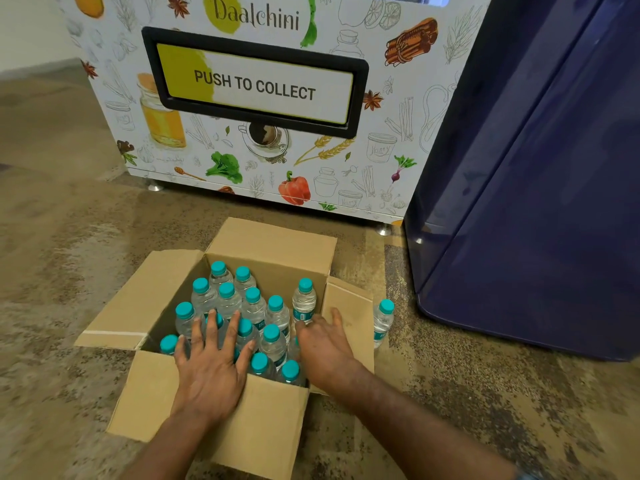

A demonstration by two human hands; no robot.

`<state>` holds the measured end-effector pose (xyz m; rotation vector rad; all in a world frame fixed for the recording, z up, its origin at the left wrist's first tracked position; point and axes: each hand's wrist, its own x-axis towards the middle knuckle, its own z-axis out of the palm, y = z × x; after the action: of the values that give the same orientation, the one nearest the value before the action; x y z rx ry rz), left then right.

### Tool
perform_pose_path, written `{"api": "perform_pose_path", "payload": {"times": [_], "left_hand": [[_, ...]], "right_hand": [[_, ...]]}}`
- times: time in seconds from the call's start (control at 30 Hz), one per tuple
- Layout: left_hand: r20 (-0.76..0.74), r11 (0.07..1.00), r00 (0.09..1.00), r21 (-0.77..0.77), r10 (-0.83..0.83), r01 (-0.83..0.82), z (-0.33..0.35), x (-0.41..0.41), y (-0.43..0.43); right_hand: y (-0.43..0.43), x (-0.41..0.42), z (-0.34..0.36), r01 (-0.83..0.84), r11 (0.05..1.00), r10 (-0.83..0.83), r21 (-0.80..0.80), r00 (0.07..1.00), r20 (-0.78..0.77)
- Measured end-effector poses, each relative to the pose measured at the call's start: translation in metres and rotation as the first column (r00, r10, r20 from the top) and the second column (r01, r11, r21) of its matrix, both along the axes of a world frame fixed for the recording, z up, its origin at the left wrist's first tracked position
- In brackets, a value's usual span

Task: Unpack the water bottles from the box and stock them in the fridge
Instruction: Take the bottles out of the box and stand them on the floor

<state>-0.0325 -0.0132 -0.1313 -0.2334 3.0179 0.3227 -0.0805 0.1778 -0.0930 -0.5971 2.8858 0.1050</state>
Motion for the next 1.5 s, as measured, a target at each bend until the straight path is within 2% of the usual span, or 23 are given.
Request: {"api": "perform_pose_path", "payload": {"times": [0.1, 0.33, 0.43, 0.57, 0.63, 0.7, 0.77, 0.87, 1.07, 1.5], "left_hand": [[0.005, 1.000, 1.000, 0.007, -0.001, 0.001, 0.000, 0.001, 0.000], [0.024, 1.000, 1.000, -0.017, 0.002, -0.001, 0.001, -0.001, -0.001], [0.013, 1.000, 1.000, -0.015, -0.002, 0.002, -0.001, -0.001, -0.001], [0.009, 1.000, 1.000, -0.009, -0.003, 0.003, -0.001, 0.000, -0.002], [0.003, 1.000, 1.000, -0.005, -0.004, 0.004, -0.001, 0.000, -0.002], [-0.003, 1.000, 1.000, -0.008, -0.005, 0.005, -0.001, 0.000, -0.001], [-0.005, 1.000, 1.000, -0.017, -0.004, 0.004, -0.002, 0.000, -0.001], [0.002, 1.000, 1.000, -0.023, -0.003, 0.004, -0.004, 0.000, -0.002], [0.006, 1.000, 1.000, -0.026, -0.014, 0.014, -0.005, 0.000, -0.004], [0.013, 0.999, 1.000, -0.039, -0.024, 0.024, -0.003, -0.001, -0.002]], "right_hand": [[0.003, -0.001, 0.004, 0.004, 0.998, -0.002, -0.057, 1.000, 0.028], [0.008, 0.007, 0.007, 0.069, 0.943, -0.070, -0.325, 0.998, 0.009], [0.011, 0.007, 0.021, 0.133, 0.847, -0.170, -0.514, 0.985, -0.026], [0.022, 0.007, 0.056, 0.190, 0.660, -0.307, -0.727, 0.951, -0.030], [0.033, 0.007, 0.076, 0.188, 0.566, -0.382, -0.803, 0.923, -0.053], [0.047, 0.010, 0.098, 0.171, 0.509, -0.448, -0.843, 0.889, -0.090], [0.063, 0.011, 0.115, 0.170, 0.493, -0.501, -0.853, 0.858, -0.118], [0.084, 0.013, 0.122, 0.232, 0.535, -0.565, -0.813, 0.813, -0.140], [0.108, 0.026, 0.090, 0.398, 0.587, -0.672, -0.705, 0.725, -0.150], [0.121, 0.027, -0.007, 0.624, 0.471, -0.738, -0.624, 0.666, 0.109]]}}
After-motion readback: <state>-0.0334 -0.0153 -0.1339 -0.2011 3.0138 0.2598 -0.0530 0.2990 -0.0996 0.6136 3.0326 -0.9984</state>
